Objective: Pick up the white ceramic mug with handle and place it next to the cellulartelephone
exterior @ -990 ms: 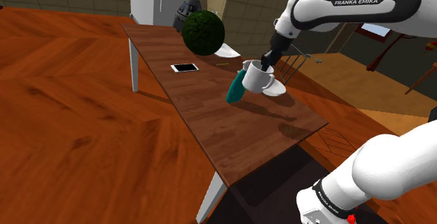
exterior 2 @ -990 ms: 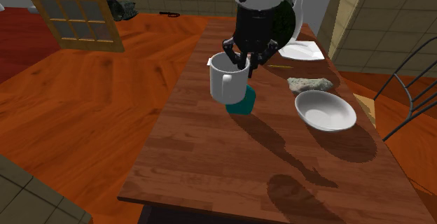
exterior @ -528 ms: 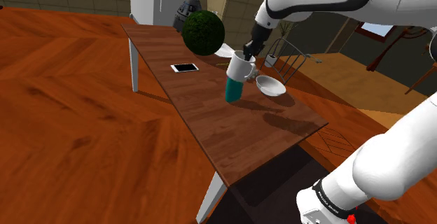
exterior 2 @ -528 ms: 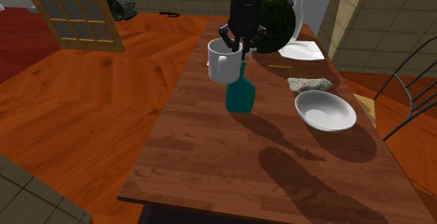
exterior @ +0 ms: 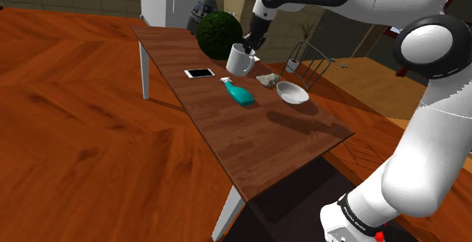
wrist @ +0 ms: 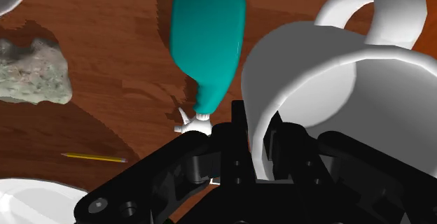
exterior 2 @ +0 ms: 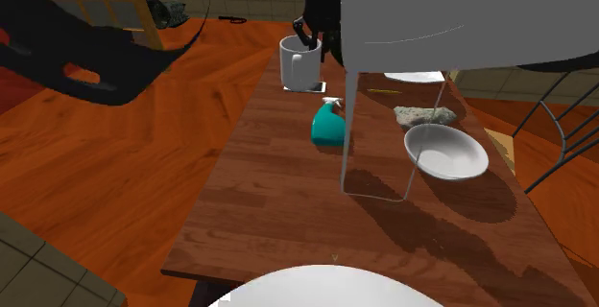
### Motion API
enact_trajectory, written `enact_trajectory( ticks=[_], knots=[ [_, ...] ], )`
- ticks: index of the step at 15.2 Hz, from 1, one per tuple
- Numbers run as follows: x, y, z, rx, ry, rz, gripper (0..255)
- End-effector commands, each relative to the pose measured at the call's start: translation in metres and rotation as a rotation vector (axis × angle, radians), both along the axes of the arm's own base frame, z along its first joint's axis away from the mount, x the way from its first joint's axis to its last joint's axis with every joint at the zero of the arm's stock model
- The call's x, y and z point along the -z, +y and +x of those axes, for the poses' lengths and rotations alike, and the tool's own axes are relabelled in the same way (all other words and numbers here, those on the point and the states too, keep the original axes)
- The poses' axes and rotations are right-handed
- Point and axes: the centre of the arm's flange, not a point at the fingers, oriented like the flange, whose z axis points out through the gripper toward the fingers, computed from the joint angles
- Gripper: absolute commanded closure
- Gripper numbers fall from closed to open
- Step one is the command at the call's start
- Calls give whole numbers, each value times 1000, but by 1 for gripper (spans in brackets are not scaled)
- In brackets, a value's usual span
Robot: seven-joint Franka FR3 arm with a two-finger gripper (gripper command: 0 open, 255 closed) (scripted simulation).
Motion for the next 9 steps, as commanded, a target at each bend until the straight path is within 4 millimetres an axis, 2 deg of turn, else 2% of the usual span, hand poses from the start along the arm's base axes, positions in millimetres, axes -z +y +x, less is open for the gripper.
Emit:
enact_trajectory(
  ticks=[1, 6, 9],
  knots=[
    [0, 5, 29, 0, -1, 0, 255],
    [-1, 19, 93, 0, -1, 0, 255],
    [15, 19, 93, 0, -1, 0, 255]
  ],
)
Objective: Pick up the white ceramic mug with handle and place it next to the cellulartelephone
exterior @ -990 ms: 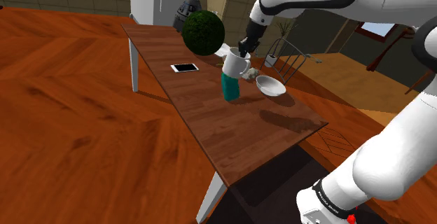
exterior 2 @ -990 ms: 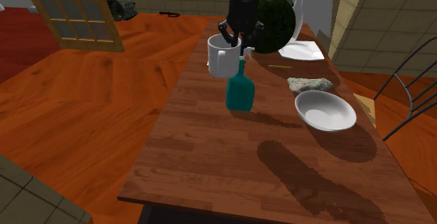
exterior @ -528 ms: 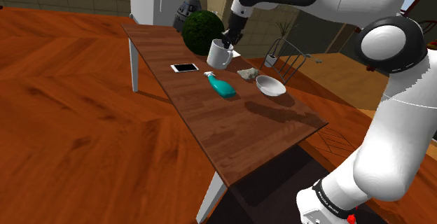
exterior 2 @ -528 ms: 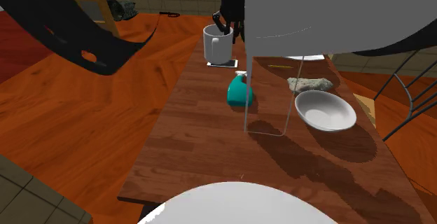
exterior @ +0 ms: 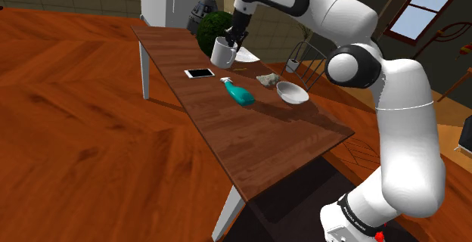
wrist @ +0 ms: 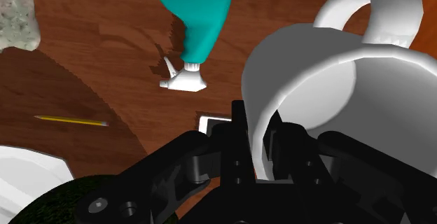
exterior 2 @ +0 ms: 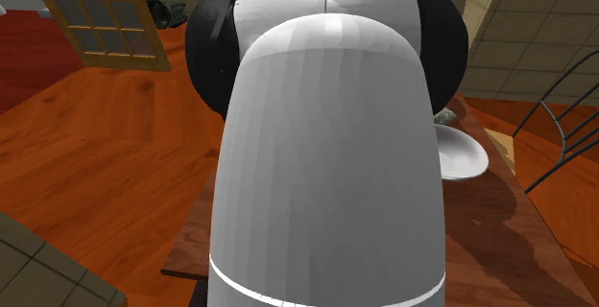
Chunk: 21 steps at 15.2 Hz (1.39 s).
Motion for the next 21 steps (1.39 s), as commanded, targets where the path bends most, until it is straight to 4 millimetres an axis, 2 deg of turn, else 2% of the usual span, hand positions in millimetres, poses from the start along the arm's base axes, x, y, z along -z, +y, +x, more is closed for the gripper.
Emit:
enact_trajectory(
  ticks=[1, 21],
  knots=[
    [9, 1, 1, 0, -1, 0, 255],
    [115, 1, 1, 0, -1, 0, 255]
  ],
)
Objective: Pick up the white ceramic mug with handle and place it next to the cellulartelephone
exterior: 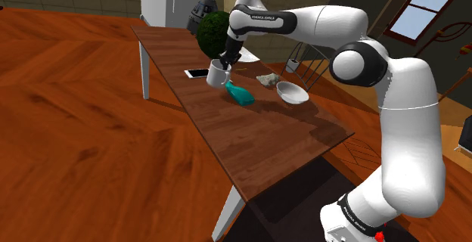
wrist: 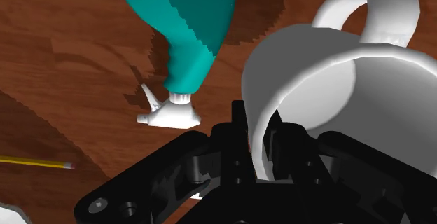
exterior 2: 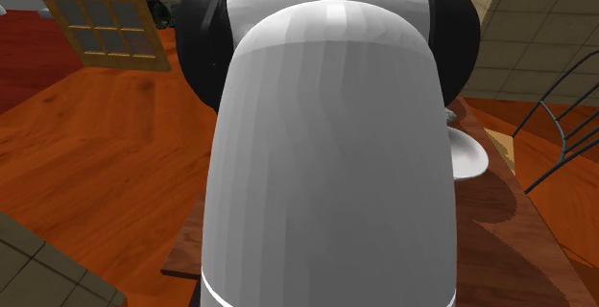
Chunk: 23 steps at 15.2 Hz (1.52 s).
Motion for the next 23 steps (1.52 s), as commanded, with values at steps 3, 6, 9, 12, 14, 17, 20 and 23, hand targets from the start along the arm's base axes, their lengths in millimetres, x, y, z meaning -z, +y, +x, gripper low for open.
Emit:
enact_trajectory(
  ticks=[3, 6, 9, 12, 14, 17, 20, 23],
  knots=[
    [22, 1, 0, 0, -1, 0, 255],
    [38, 1, 0, 0, -1, 0, 255],
    [42, 1, 0, 0, -1, 0, 255],
    [42, 1, 0, 0, -1, 0, 255],
    [42, 1, 0, 0, -1, 0, 255],
    [42, 1, 0, 0, -1, 0, 0],
    [42, 1, 0, 0, -1, 0, 0],
    [16, 0, -1, 0, -1, 0, 0]
  ],
)
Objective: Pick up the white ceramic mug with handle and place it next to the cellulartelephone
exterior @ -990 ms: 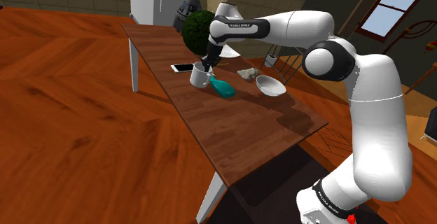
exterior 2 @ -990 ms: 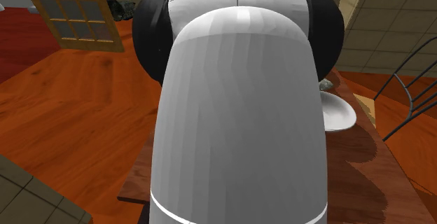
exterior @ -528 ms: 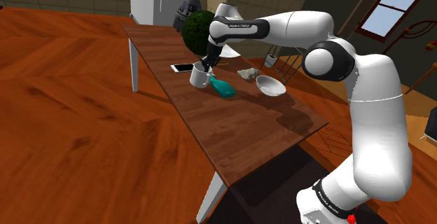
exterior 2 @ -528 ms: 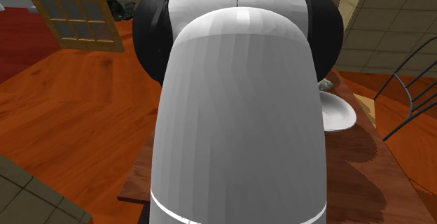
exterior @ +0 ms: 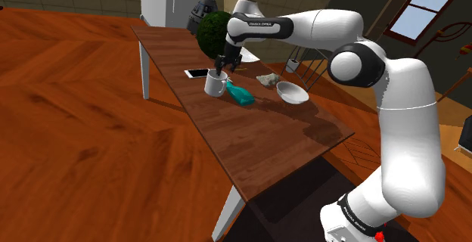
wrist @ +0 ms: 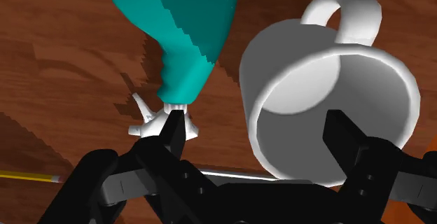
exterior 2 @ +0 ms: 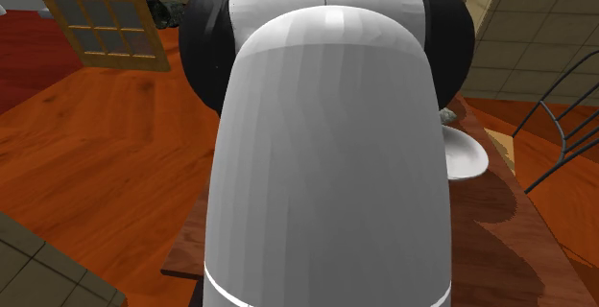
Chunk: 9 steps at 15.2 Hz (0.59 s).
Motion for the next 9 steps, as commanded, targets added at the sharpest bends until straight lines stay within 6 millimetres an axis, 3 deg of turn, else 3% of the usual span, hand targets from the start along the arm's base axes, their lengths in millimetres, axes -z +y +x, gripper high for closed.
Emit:
enact_trajectory(
  ticks=[1, 2, 9],
  knots=[
    [-23, -1, -2, 0, 1, 0, 0],
    [-34, -1, -3, 0, 1, 0, 0],
    [-34, -1, -3, 0, 1, 0, 0]
  ],
)
